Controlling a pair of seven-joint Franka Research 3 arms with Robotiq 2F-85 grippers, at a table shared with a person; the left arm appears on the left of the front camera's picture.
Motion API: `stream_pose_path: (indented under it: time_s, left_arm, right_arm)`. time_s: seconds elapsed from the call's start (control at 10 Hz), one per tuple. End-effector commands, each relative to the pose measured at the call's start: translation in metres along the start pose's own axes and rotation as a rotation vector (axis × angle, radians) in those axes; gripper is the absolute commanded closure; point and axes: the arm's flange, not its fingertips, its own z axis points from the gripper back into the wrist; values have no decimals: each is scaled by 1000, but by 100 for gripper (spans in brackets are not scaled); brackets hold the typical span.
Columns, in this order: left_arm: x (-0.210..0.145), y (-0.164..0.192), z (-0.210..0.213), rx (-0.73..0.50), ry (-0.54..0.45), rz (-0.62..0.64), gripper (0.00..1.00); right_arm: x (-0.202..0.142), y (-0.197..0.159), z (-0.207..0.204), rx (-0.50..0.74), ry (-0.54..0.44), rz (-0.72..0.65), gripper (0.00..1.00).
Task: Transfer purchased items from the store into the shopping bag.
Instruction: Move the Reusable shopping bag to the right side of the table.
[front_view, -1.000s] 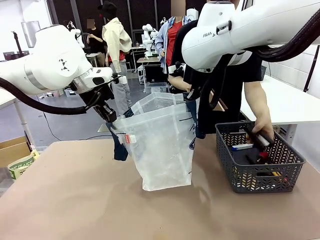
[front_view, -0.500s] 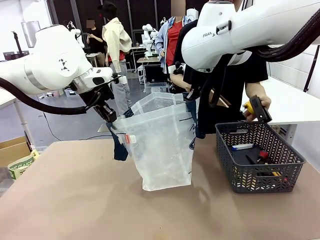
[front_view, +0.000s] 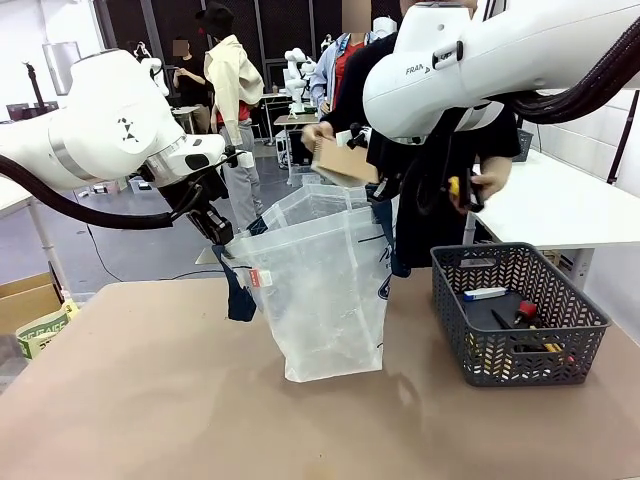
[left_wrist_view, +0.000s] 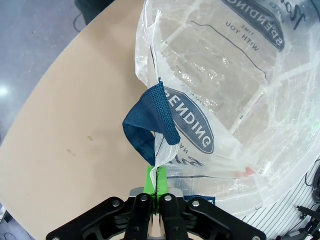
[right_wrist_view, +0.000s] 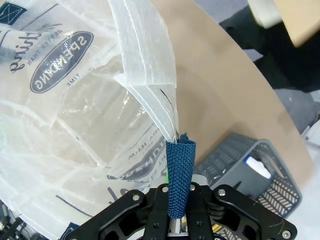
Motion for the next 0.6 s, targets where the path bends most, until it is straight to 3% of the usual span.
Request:
stream_pose_path:
  time_s: [0.0, 0.5]
  left_arm:
    - [-1, 1, 1, 2, -2, 3, 100]
    - [-1, 1, 1, 2, -2, 3, 100]
  right_arm:
    - [-1, -1, 0, -1, 0, -2, 100]
    - [-1, -1, 0, -1, 0, -2, 100]
